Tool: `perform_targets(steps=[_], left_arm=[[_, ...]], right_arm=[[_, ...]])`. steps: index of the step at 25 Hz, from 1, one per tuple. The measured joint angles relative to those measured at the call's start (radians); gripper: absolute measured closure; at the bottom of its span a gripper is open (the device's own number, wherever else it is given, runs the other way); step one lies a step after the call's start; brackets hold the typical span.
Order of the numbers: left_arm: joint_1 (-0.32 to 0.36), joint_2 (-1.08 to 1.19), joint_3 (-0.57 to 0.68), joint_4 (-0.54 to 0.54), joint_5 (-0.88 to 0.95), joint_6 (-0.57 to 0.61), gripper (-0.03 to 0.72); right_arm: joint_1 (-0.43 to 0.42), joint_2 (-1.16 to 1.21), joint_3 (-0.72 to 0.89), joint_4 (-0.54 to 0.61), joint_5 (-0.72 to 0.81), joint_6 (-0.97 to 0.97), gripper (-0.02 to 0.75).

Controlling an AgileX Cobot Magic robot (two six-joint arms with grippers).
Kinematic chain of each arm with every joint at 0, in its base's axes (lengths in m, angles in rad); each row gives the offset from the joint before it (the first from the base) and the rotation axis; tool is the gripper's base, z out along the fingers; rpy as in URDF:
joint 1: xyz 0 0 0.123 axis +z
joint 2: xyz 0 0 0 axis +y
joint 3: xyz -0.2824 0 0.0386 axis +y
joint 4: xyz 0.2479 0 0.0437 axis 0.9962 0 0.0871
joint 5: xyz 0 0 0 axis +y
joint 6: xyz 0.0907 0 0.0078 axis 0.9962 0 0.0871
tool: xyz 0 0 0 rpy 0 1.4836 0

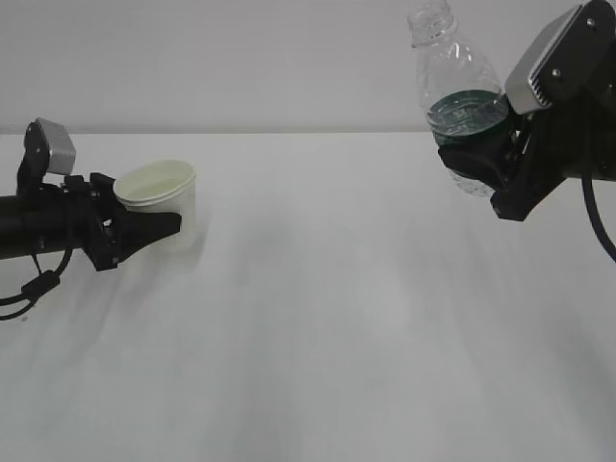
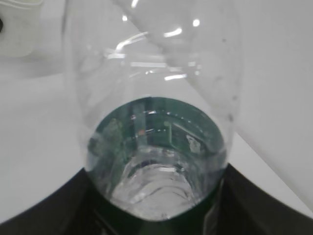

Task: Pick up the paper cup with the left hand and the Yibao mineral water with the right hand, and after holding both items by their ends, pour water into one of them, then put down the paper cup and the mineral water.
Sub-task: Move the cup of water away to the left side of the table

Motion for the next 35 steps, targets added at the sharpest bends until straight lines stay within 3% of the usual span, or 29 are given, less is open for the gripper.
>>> perform_targets(steps=[35], left_arm=[[0.0, 0.107, -0.001, -0.038, -0.004, 0.125, 0.237]], right_arm=[[0.0, 0.0, 0.0, -0.005, 0.002, 0.0, 0.302]])
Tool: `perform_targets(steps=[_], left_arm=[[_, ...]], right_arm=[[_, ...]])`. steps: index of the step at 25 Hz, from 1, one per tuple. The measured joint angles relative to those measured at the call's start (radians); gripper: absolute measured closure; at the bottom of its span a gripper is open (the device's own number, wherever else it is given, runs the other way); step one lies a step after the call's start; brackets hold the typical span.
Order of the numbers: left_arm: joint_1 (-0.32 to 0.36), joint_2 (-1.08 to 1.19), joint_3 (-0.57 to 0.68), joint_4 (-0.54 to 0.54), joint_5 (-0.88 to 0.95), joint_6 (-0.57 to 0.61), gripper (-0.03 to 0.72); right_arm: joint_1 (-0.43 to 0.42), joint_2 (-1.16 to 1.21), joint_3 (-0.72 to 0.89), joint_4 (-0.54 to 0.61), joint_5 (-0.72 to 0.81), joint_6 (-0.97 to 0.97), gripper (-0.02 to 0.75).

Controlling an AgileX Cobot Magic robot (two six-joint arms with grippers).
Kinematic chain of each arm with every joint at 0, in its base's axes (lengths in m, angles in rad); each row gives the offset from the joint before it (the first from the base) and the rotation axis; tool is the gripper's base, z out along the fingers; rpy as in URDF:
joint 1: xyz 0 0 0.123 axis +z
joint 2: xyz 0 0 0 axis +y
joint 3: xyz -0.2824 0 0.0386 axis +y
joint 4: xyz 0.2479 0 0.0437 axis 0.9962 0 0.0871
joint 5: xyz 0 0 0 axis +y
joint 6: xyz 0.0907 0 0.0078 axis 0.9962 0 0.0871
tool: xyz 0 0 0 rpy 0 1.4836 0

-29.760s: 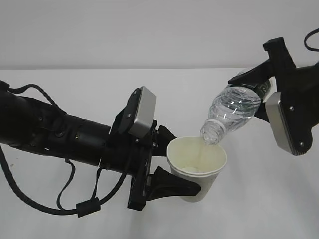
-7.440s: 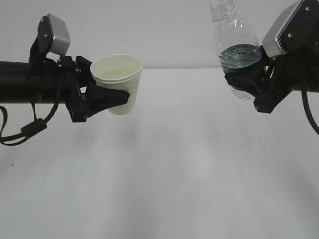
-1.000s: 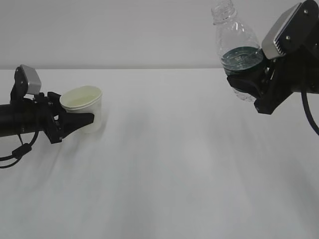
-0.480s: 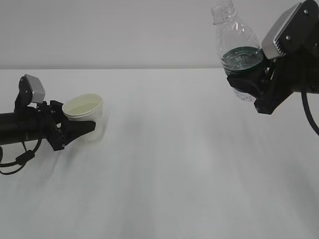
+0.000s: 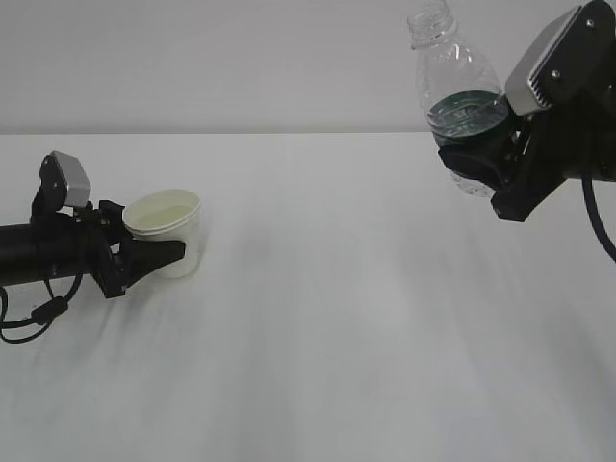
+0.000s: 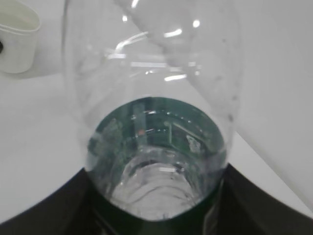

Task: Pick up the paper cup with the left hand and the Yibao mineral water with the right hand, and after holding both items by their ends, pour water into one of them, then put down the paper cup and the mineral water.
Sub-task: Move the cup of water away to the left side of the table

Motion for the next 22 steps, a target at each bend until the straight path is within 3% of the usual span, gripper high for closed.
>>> perform_targets(steps=[22], left_arm=[[0.0, 0.06, -0.004, -0.044, -0.008, 0.035, 0.241]], right_arm=[[0.0, 0.0, 0.0, 0.0, 0.002, 0.001, 0.302]])
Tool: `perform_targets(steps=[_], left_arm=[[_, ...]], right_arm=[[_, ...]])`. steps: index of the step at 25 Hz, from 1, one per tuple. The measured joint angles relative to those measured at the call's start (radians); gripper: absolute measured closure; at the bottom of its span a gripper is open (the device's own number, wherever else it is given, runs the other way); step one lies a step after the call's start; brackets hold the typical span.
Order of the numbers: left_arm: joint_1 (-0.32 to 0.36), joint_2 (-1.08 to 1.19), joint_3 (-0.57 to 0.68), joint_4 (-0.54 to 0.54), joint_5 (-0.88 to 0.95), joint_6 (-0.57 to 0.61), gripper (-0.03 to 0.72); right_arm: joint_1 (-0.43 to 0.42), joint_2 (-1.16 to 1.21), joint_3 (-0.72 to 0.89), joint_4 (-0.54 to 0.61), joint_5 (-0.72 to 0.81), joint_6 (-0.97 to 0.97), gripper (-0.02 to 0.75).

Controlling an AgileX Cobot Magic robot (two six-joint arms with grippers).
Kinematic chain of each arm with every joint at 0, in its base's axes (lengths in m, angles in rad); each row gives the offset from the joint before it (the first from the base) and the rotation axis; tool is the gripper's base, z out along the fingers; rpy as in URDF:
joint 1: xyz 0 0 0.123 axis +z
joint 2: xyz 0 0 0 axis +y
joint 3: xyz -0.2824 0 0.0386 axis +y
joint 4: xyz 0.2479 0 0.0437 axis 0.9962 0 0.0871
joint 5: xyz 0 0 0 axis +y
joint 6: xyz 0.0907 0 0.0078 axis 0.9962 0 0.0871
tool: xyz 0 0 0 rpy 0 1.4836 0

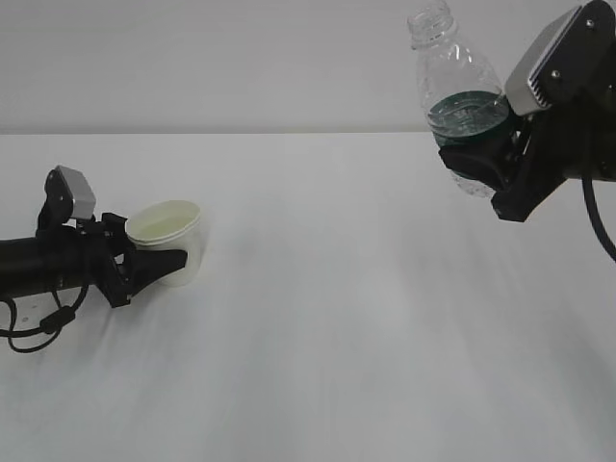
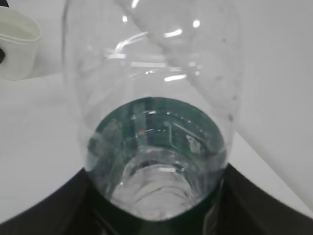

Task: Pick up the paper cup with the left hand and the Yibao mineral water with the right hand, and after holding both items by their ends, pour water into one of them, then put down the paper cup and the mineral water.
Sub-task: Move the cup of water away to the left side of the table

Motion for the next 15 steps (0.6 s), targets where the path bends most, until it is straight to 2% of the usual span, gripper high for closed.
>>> perform_targets(steps=[7, 15], left_arm=[[0.0, 0.003, 0.0, -0.009, -0.004, 0.01, 0.239], [0.0, 0.007, 0.0, -0.013, -0.008, 0.014, 0.155]], right_arm=[[0.0, 0.0, 0.0, 0.0, 0.0, 0.0, 0.302], [0.0, 0.0, 0.0, 0.0, 0.002, 0.0, 0.302]])
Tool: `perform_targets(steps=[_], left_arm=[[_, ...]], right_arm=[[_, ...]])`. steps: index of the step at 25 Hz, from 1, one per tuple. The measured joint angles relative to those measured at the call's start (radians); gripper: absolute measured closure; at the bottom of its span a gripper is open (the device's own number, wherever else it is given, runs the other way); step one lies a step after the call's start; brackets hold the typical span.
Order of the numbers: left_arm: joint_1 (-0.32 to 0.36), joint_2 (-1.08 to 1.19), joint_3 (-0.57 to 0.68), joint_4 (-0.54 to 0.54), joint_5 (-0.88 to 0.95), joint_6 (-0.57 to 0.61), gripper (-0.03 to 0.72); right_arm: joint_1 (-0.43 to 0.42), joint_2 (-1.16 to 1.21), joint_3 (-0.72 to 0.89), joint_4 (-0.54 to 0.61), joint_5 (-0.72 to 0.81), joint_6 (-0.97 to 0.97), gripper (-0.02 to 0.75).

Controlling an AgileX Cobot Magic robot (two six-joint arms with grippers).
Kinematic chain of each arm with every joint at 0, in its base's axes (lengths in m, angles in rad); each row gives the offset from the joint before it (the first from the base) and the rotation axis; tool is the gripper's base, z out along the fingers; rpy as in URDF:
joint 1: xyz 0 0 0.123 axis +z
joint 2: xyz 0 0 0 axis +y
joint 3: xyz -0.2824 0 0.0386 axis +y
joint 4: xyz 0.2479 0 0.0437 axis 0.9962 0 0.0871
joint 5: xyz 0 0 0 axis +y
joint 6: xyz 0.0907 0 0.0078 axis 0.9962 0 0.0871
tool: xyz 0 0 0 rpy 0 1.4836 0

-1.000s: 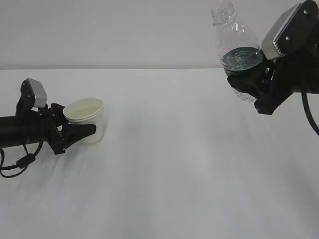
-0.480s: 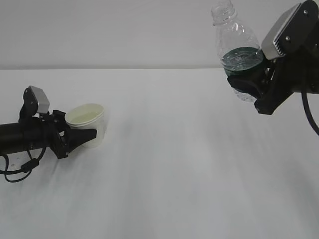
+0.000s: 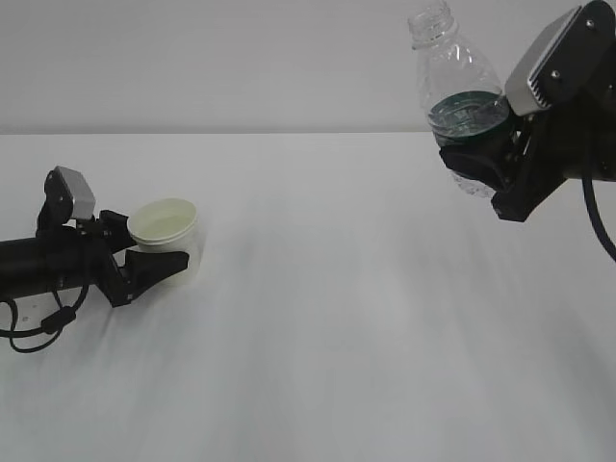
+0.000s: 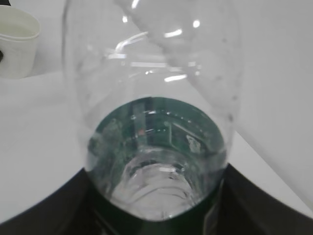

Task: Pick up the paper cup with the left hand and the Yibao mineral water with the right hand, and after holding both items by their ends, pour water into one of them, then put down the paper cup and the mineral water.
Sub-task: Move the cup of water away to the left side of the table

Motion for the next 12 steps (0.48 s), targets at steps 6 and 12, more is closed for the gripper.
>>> perform_targets(steps=[6, 12], left_arm=[[0.0, 0.0, 0.0, 0.007, -0.004, 0.002, 0.09], [0.0, 0.0, 0.0, 0.016, -0.004, 0.002, 0.076]], right_arm=[[0.0, 0.0, 0.0, 0.0, 0.002, 0.0, 0.302], [0.0, 0.0, 0.0, 0.0, 0.002, 0.0, 0.302]])
